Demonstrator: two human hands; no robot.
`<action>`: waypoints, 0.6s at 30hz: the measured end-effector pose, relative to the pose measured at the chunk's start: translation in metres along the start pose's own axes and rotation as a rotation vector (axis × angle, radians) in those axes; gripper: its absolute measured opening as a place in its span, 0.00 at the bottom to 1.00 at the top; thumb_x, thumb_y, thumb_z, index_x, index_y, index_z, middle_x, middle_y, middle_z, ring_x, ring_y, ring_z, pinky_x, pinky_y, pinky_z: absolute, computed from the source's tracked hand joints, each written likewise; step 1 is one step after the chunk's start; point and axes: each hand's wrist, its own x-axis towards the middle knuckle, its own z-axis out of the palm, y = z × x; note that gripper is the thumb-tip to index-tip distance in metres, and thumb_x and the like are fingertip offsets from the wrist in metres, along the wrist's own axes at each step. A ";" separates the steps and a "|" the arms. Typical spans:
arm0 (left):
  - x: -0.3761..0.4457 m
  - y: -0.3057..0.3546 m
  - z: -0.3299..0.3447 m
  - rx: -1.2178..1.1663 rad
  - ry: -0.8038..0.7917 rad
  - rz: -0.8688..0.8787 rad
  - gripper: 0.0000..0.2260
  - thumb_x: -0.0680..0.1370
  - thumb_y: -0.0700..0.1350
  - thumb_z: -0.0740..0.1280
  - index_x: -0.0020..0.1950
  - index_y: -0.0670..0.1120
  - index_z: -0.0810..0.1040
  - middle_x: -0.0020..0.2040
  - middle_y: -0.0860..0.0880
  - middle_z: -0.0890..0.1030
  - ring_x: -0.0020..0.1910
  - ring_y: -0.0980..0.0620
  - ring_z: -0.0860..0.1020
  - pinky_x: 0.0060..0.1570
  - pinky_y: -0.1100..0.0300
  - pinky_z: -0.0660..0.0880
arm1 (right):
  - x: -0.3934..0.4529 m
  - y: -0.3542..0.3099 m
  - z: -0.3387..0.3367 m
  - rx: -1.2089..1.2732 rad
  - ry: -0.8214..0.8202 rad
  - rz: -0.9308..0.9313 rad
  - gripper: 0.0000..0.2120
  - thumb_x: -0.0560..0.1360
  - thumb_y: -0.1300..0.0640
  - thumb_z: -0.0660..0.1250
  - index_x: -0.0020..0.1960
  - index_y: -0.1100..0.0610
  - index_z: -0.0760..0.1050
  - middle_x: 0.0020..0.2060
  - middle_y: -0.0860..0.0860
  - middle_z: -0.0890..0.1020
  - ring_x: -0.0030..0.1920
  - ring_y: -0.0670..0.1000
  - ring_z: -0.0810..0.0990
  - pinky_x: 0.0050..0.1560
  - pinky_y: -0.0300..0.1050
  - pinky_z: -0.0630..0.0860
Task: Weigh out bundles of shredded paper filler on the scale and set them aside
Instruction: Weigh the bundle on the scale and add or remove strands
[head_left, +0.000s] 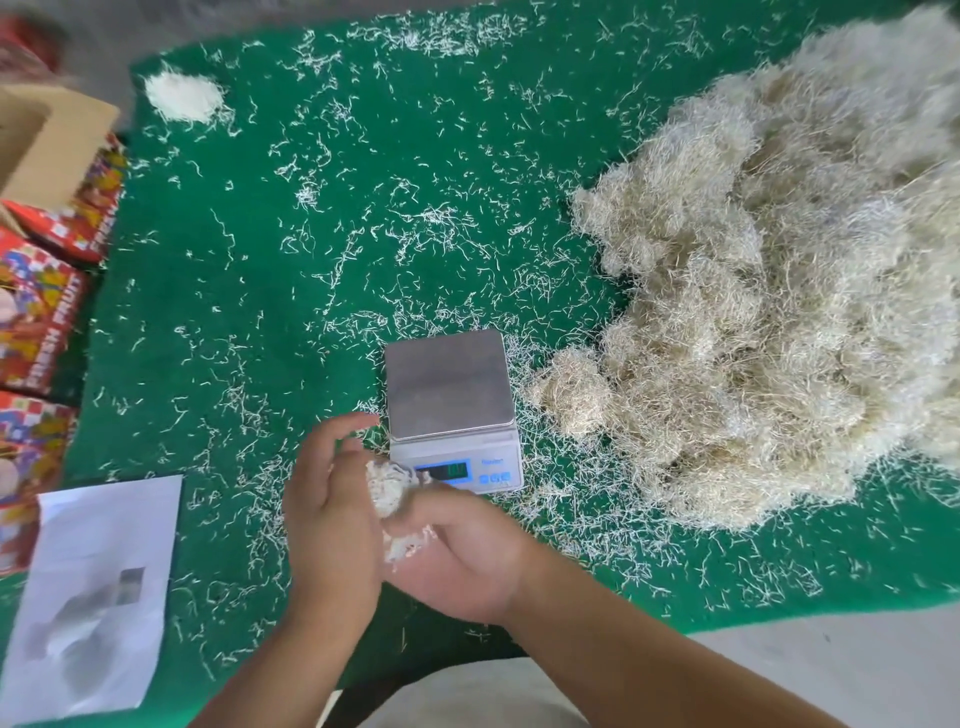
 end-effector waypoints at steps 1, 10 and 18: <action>0.003 -0.001 -0.006 0.026 0.003 0.012 0.18 0.77 0.44 0.56 0.59 0.60 0.80 0.48 0.58 0.83 0.50 0.61 0.80 0.49 0.63 0.72 | 0.008 -0.001 0.007 0.034 0.015 0.019 0.15 0.78 0.63 0.60 0.64 0.56 0.74 0.57 0.53 0.76 0.59 0.51 0.75 0.59 0.48 0.70; 0.011 -0.023 -0.037 0.668 0.008 0.072 0.27 0.81 0.49 0.50 0.80 0.57 0.65 0.85 0.52 0.50 0.84 0.53 0.45 0.80 0.44 0.45 | 0.074 0.030 0.026 -0.170 0.599 0.016 0.27 0.83 0.37 0.64 0.52 0.62 0.85 0.43 0.57 0.88 0.44 0.54 0.87 0.52 0.50 0.84; 0.017 -0.079 -0.080 0.043 -0.227 -0.546 0.09 0.86 0.50 0.62 0.60 0.61 0.79 0.68 0.53 0.79 0.66 0.52 0.76 0.65 0.41 0.74 | 0.100 -0.021 -0.062 -1.114 0.887 -0.020 0.29 0.83 0.32 0.58 0.35 0.54 0.72 0.23 0.46 0.72 0.22 0.48 0.68 0.29 0.47 0.71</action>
